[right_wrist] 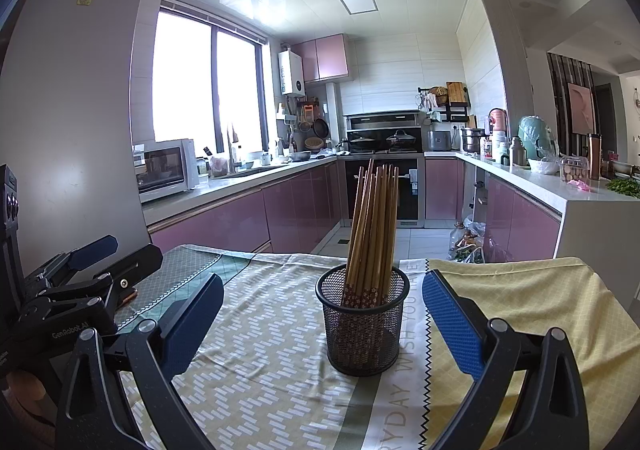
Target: Organize utensils
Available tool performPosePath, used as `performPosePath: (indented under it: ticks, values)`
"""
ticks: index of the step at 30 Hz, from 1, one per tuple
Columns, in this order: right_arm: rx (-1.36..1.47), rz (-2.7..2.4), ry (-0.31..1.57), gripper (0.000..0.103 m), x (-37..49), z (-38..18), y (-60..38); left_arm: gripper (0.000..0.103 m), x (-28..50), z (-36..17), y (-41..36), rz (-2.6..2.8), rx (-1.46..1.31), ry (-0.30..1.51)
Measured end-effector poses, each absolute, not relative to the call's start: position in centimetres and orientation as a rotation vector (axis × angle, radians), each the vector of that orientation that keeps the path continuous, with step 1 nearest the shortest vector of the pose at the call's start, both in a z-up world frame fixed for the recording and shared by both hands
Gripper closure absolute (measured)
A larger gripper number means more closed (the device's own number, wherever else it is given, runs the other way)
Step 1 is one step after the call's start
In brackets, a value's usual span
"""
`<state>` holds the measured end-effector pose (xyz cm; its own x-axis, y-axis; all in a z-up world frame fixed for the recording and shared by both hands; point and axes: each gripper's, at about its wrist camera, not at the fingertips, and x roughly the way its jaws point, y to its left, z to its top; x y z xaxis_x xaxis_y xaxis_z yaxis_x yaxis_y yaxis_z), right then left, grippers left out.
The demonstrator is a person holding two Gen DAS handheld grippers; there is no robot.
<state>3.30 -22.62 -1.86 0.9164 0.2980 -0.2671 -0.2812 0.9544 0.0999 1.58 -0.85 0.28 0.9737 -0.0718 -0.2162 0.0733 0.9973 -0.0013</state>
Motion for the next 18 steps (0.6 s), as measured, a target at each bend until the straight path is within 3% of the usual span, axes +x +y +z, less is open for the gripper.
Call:
performPosePath:
  ticks: [12, 18]
  values:
    - [0.055, 0.294, 0.286, 0.007, 3.4, -1.9, -22.7, 0.006, 1.8, 0.2, -1.7, -0.074, 0.015, 0.216]
    - [0.018, 0.179, 0.367, 0.007, 5.6, -3.0, -25.5, 0.006, 3.1, -0.8, -1.3, -0.064, 0.015, 0.3]
